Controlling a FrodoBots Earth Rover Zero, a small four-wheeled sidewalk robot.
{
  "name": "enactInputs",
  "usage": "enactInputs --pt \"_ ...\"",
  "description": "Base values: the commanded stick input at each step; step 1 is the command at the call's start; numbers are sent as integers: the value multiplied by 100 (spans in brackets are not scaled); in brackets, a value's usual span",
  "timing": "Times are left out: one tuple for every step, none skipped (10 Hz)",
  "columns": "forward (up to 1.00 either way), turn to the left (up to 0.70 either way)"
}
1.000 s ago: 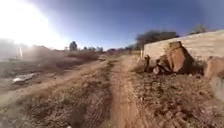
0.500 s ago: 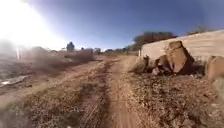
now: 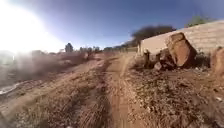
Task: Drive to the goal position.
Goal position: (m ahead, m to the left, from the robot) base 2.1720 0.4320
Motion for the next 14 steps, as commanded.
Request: enactInputs --pt "50 0" --pt "50 0" --pt "50 0" --pt "50 0" --pt "50 0" --pt "50 0" --pt "50 -34" --pt "50 -48" --pt "50 -26" --pt "50 0" --pt "50 0" --pt "50 0" --pt "50 0" --pt "50 0"
